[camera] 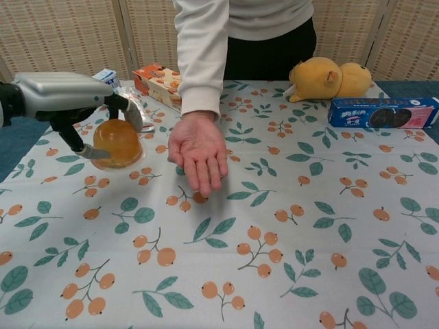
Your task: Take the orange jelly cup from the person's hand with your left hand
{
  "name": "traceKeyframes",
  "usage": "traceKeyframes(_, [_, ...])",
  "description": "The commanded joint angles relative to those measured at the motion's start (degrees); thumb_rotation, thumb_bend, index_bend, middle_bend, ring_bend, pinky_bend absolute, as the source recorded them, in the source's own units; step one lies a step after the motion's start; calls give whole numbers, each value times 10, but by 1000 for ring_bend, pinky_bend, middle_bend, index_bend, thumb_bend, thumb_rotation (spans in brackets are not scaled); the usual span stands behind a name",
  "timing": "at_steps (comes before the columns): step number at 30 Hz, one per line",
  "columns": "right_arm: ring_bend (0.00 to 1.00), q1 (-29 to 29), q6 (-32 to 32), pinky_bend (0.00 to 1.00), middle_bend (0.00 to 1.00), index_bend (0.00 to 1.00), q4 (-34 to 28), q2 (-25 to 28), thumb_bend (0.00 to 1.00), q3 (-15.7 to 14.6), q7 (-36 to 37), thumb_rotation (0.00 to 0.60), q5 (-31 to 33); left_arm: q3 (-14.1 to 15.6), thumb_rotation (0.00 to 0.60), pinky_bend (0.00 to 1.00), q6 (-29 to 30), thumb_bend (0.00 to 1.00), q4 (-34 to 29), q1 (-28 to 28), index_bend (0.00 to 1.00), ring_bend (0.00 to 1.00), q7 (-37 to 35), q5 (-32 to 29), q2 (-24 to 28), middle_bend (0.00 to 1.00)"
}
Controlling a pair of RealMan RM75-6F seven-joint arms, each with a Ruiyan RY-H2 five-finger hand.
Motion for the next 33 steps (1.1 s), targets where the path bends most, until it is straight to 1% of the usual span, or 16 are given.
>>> traceKeyframes(1, [195, 0, 0, 411, 243, 98, -1, 1, 383, 0, -1, 600, 1, 7, 600, 754, -18, 319, 23, 0, 501, 539, 1, -6, -18, 469])
traceKeyframes(9, [195, 1, -3, 411, 243, 98, -1, 1, 383, 0, -2, 600, 3, 12, 600, 749, -48, 319, 64, -6, 481, 538, 17, -18, -59, 468])
traceKeyframes(12, [195, 1, -3, 411, 243, 98, 0, 1, 383, 0, 0, 600, 5, 13, 600, 717, -56, 319, 73, -6, 461, 513, 21, -26, -70, 440])
traceKeyframes(15, [195, 0, -3, 411, 243, 98, 1, 1, 383, 0, 0, 600, 6, 12, 600, 582, -72, 316, 70, -10, 354, 372, 42, -49, -69, 299])
traceKeyframes(16, [195, 0, -2, 411, 243, 98, 2, 1, 383, 0, 0, 600, 6, 12, 600, 523, -75, 314, 66, -10, 296, 303, 51, -58, -68, 237])
traceKeyframes(18, [195, -1, -2, 411, 243, 98, 2, 1, 383, 0, 0, 600, 6, 10, 600, 440, -70, 311, 61, -9, 221, 215, 64, -67, -67, 174])
traceKeyframes(22, [195, -1, 0, 411, 243, 98, 2, 1, 383, 0, 1, 600, 5, 7, 600, 288, -54, 309, 44, -3, 100, 79, 96, -87, -58, 73])
traceKeyframes(25, [195, -2, 2, 411, 243, 98, 1, 2, 383, -1, 0, 600, 5, 3, 600, 199, -34, 309, 14, 8, 53, 22, 114, -113, -38, 35])
traceKeyframes(27, [195, -3, 2, 411, 243, 98, 2, 2, 383, -1, 1, 600, 5, 0, 600, 176, -10, 309, -5, 20, 51, 16, 125, -126, -26, 29])
traceKeyframes(33, [195, -4, 1, 411, 243, 98, 8, -3, 383, -2, 5, 600, 7, -8, 600, 174, 105, 309, -65, 80, 54, 16, 145, -153, 7, 29])
